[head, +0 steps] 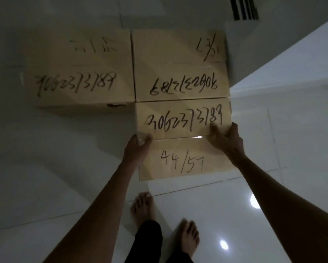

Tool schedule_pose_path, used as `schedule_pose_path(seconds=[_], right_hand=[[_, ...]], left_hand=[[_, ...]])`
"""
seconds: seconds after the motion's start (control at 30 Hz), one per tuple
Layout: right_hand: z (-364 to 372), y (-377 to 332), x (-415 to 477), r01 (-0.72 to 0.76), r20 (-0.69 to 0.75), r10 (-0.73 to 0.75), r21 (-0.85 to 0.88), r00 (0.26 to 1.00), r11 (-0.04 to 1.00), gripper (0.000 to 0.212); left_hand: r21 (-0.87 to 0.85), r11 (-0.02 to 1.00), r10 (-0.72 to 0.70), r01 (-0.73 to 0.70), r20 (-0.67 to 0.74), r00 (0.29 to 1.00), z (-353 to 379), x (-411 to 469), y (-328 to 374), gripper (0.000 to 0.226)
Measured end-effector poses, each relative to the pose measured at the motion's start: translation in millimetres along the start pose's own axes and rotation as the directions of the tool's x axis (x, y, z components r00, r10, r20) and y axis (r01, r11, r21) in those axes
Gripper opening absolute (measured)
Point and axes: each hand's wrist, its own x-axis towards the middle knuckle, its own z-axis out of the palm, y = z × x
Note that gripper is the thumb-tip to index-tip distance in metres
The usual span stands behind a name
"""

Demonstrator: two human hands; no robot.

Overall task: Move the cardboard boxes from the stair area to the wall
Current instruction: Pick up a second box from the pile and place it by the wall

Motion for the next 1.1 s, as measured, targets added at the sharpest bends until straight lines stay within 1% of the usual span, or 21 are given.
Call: schedule_pose_path(seconds=[0.03,0.07,0.17,0.27,0.4,0.5,0.57,0.67,0.77,0.83,0.9,0.97,1.03,1.1], right_hand=[[-1,1,-1,-0.011,-0.009,0.011,0.013,1.000,1.000,0.079],[-3,-2,-7,-0.017,-0.006,0.017,0.020,1.000,1.000,0.076],[-18,-21,-33,-0.008,0.012,0.008,0.012,1.000,1.000,0.074],[-46,-52,-77,0.015,0.050,-0.016,0.012,0.999,1.000,0.078],[-78,-100,-156,0.110,0.134,-0.106,-0.019,0.985,0.994,0.084],[-84,-138,-225,0.214,0.202,-0.199,-0.052,0.959,0.975,0.082],[-84,-155,-275,0.261,0.246,-0.236,-0.078,0.940,0.962,0.079],[-81,-166,-361,0.354,0.354,-0.291,-0.127,0.889,0.927,0.079],[-78,-166,-459,0.471,0.469,-0.337,-0.201,0.816,0.859,0.080],[-73,-159,-525,0.547,0.549,-0.358,-0.228,0.755,0.806,0.078],[-72,-146,-591,0.597,0.609,-0.348,-0.265,0.712,0.757,0.075],[-68,-128,-656,0.647,0.664,-0.344,-0.280,0.664,0.709,0.071],[-64,-106,-716,0.711,0.710,-0.362,-0.274,0.604,0.647,0.067],[-62,-78,-770,0.763,0.752,-0.370,-0.263,0.545,0.590,0.069]], left_hand=[[-0.028,1.000,-0.001,0.000,-0.024,1.000,5,-2,-3,0.056],[-0.051,0.999,0.000,-0.003,-0.044,0.999,7,-8,-4,0.051],[-0.092,0.996,-0.016,0.009,-0.083,0.996,-4,-43,5,0.049],[-0.096,0.995,-0.013,0.000,-0.140,0.990,-36,-98,14,0.049],[-0.063,0.997,0.022,-0.037,-0.219,0.975,-94,-189,17,0.055],[-0.142,0.989,0.001,-0.045,-0.295,0.956,-141,-268,-1,0.065],[-0.197,0.979,-0.018,-0.059,-0.366,0.930,-163,-321,-26,0.059],[-0.330,0.941,-0.083,-0.077,-0.444,0.892,-187,-413,-77,0.053],[-0.511,0.858,-0.222,-0.061,-0.474,0.852,-200,-513,-138,0.049],[-0.595,0.802,-0.320,-0.051,-0.501,0.804,-200,-578,-181,0.044],[-0.650,0.760,-0.429,-0.009,-0.512,0.744,-195,-641,-223,0.049],[-0.700,0.714,-0.498,-0.011,-0.519,0.695,-190,-700,-266,0.051],[-0.734,0.679,-0.541,-0.031,-0.528,0.655,-181,-756,-306,0.056],[-0.758,0.651,-0.572,-0.047,-0.530,0.626,-167,-805,-349,0.063]])
